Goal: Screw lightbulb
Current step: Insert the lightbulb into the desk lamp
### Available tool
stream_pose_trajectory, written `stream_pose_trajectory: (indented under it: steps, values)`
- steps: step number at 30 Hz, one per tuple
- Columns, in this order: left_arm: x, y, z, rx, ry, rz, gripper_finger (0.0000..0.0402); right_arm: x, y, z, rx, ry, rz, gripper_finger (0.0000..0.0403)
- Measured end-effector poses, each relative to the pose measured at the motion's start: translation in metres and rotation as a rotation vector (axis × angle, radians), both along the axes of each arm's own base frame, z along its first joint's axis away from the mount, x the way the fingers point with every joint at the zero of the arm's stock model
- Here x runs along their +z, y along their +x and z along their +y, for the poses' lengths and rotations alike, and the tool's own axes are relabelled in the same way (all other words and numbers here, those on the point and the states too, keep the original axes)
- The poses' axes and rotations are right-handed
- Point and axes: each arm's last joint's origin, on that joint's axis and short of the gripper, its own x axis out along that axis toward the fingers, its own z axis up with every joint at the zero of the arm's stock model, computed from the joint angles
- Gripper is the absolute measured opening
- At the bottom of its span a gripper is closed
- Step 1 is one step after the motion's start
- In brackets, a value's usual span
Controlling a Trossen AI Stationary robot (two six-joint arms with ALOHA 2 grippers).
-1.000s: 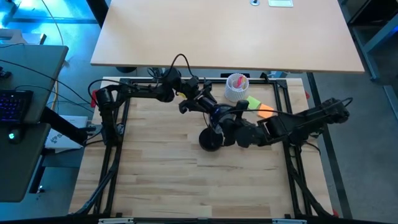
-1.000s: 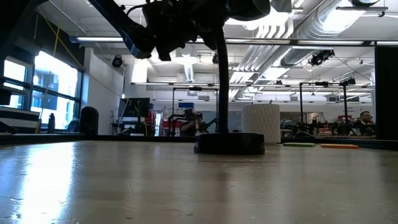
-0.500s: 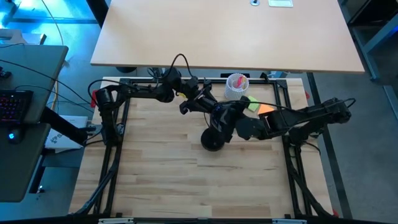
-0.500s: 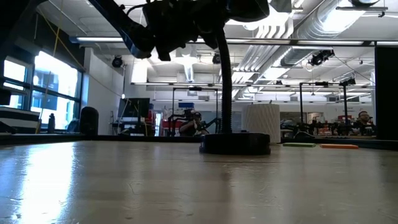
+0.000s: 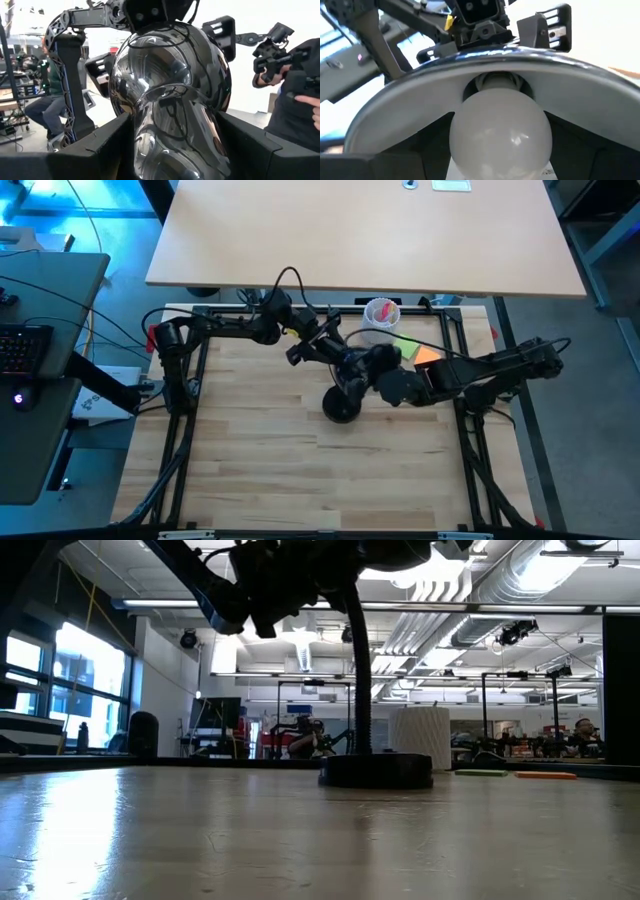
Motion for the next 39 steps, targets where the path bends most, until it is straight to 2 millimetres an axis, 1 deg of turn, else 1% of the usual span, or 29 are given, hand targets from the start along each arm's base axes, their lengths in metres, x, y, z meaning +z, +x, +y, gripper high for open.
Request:
stream_pose_trajectory:
  steps: [6, 12, 15, 24, 30, 35, 39]
  values:
    - [0.0007, -0.0004, -0.0003, -0.006, 0.011, -0.016, 0.0264, 0.0040, -0.0028, -0.0009, -0.032, 0.079, -0.074, 0.0269]
    - [0.0008, -0.0004, -0.0002, -0.003, 0.014, -0.021, 0.0264, 0.0048, -0.0028, -0.0044, -0.045, 0.101, -0.090, 0.0296]
    - [0.0007, -0.0005, -0.0001, -0.001, 0.015, -0.023, 0.0264, 0.0051, -0.0030, -0.0060, -0.040, 0.061, -0.065, 0.0304]
    - [0.0009, -0.0001, 0.0004, 0.018, 0.001, -0.019, 0.0264, 0.0054, -0.0038, -0.0069, 0.032, -0.171, 0.100, 0.0307]
    - [0.0010, 0.0001, 0.0005, 0.024, -0.014, -0.008, 0.0264, 0.0055, -0.0041, -0.0060, 0.074, -0.264, 0.173, 0.0307]
    - [0.0010, 0.0001, 0.0005, 0.023, -0.020, -0.002, 0.0264, 0.0057, -0.0043, -0.0058, 0.081, -0.277, 0.183, 0.0307]
    - [0.0007, 0.0000, 0.0004, 0.020, -0.005, -0.012, 0.0264, 0.0057, -0.0043, -0.0065, 0.038, -0.190, 0.114, 0.0304]
